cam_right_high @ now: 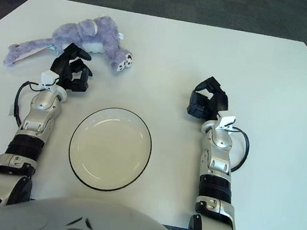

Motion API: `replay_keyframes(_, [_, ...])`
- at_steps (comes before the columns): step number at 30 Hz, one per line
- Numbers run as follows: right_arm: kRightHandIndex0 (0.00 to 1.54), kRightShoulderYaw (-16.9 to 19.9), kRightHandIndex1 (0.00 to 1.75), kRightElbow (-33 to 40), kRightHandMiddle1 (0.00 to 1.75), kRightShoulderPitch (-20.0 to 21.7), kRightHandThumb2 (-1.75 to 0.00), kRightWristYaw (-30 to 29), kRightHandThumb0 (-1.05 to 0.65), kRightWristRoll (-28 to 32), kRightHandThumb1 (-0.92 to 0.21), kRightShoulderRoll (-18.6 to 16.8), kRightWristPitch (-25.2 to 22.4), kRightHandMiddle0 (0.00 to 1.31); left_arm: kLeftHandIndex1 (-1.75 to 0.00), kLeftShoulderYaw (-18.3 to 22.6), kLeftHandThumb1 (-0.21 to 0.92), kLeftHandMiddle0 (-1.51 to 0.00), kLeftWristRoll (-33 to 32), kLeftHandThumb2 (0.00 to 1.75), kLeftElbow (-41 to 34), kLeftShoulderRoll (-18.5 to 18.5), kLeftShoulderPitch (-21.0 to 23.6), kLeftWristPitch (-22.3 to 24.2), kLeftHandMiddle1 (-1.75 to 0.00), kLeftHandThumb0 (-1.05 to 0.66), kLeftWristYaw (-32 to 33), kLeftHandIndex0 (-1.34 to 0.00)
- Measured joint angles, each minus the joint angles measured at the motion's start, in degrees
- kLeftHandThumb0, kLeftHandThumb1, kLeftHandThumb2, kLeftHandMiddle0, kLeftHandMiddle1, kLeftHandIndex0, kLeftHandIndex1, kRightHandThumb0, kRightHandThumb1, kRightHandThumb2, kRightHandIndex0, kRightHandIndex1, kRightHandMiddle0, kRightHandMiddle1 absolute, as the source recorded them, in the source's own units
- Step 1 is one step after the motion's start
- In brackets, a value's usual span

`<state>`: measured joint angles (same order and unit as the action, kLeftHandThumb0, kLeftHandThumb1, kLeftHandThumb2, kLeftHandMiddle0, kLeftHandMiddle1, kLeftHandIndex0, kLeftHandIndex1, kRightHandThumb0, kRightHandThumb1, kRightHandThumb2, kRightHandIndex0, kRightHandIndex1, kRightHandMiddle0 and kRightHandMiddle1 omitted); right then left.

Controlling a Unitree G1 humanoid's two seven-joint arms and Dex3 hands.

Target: Put the doll into the plate.

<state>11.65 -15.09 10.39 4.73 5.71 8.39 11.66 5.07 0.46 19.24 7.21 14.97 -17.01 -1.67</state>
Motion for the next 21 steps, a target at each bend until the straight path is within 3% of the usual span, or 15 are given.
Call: replay_keyframes(21, [1.24,-0.01,1.75,0.01,1.75,-0.05,-1.28,0.04,-0.47,-0.01,-0.35,0.09,0.00,0.59,-1.75,-0.01,0.33,-0.69,-0.04,1.28,0.00,0.00,0.00,0.00,-1.63,-0.01,-0.02,-0.34])
